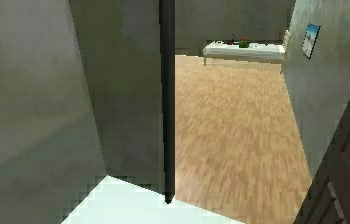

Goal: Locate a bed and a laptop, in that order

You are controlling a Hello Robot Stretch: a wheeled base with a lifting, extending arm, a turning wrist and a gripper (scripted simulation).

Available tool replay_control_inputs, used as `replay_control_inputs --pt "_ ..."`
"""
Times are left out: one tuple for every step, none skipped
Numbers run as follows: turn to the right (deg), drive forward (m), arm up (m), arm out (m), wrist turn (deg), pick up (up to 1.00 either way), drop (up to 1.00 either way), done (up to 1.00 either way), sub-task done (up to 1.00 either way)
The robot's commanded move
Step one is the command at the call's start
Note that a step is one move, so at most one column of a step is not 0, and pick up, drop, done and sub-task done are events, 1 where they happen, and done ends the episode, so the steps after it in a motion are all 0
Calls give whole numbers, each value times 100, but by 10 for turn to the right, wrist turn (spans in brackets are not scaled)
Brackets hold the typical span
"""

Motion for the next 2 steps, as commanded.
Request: replay_control_inputs --pt "120 0 0 0 0 0 0 0 0" --pt "30 0 0 0 0 0 0 0 0"
